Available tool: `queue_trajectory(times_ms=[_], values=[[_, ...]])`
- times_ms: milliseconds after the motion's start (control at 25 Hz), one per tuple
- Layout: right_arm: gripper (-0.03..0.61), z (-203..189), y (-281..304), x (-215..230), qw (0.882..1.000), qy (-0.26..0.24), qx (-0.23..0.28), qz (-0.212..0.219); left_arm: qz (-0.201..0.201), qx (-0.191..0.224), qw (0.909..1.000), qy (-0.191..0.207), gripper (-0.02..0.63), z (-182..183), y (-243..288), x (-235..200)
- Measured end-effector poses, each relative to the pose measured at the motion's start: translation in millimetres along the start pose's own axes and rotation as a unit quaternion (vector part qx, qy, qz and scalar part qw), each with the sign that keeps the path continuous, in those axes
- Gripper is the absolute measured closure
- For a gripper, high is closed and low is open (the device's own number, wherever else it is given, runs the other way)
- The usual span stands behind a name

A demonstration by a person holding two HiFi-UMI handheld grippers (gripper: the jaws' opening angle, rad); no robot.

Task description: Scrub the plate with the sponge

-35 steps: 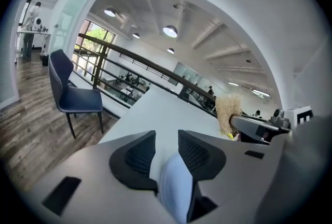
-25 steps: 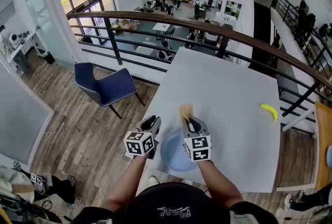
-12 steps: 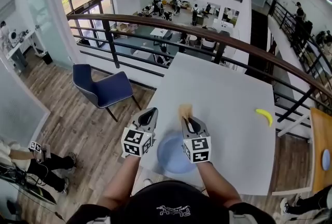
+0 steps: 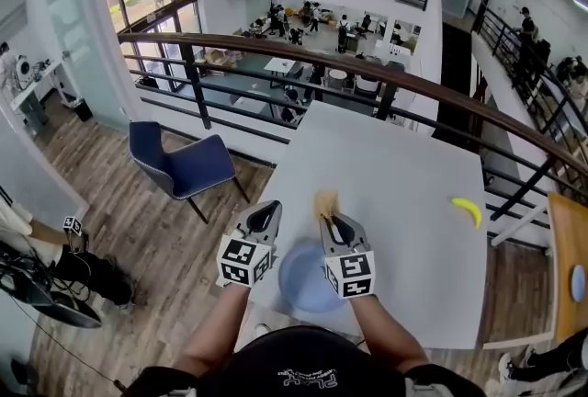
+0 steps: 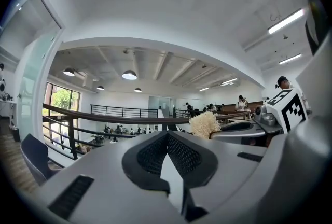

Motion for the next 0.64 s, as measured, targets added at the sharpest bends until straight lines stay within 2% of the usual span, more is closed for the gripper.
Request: queue_trajectory(times_ms=[640], values=[[0.523,-5.6,-3.2,-8.0,1.000,-0.019,-0.001,-0.010,-0.014,0.001,0.9999,-0.004,0.601,-7.7,-6.0,2.9]])
Point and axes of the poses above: the fingertips, and each gripper's own axes: y forward along the fingers, x to its right, z out of its top, the point moved 1 cm from there along -y, backward along the fingers, and after that the axes turned 11 degrees about y, right-handed, at the moved point
